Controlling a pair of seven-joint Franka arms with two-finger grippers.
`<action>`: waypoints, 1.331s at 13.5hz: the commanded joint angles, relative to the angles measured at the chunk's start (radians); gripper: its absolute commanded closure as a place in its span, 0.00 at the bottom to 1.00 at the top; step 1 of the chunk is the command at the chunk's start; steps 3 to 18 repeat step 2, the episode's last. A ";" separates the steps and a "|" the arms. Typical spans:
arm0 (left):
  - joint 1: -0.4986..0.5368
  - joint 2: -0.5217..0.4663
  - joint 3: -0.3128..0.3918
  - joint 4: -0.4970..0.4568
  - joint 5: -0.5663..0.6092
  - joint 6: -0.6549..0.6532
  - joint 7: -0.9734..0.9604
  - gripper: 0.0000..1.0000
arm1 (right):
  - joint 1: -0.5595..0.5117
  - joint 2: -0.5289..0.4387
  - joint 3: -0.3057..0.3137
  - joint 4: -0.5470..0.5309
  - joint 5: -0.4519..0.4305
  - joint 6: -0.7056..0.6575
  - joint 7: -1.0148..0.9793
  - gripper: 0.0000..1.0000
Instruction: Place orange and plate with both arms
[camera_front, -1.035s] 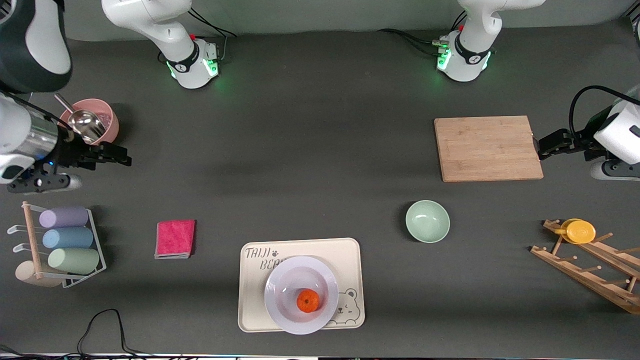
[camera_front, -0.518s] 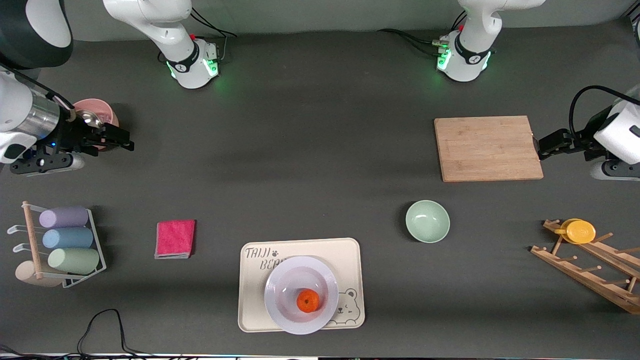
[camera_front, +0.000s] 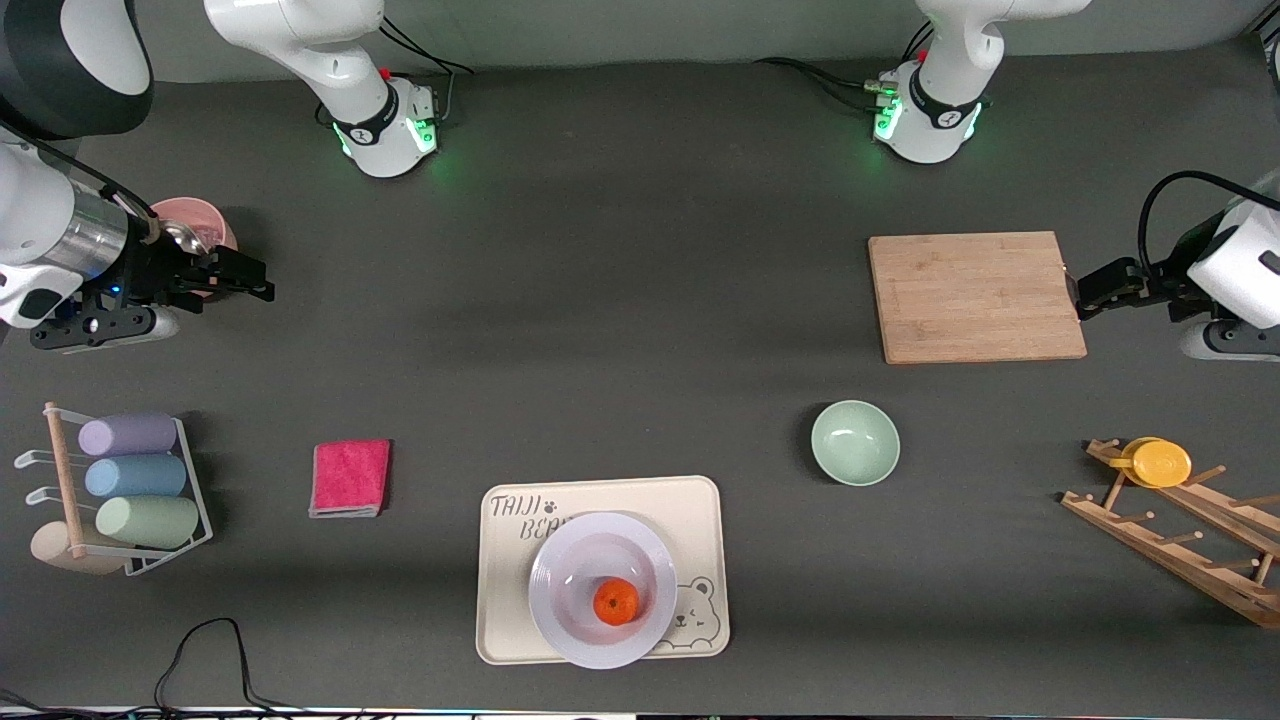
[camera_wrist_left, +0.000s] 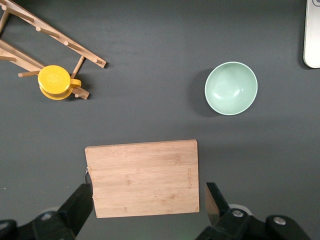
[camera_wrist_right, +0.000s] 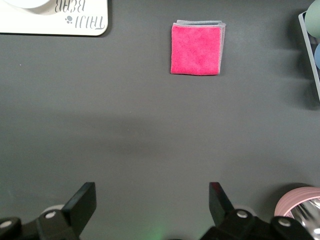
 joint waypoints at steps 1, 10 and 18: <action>-0.002 -0.006 0.000 0.012 -0.009 -0.019 -0.003 0.00 | 0.013 0.004 -0.011 0.009 -0.020 0.004 0.017 0.00; -0.003 -0.006 0.000 0.012 -0.008 -0.019 -0.002 0.00 | 0.013 0.016 -0.012 0.016 -0.020 0.004 0.017 0.00; -0.003 -0.006 0.000 0.012 -0.008 -0.019 -0.002 0.00 | 0.013 0.016 -0.012 0.016 -0.020 0.004 0.017 0.00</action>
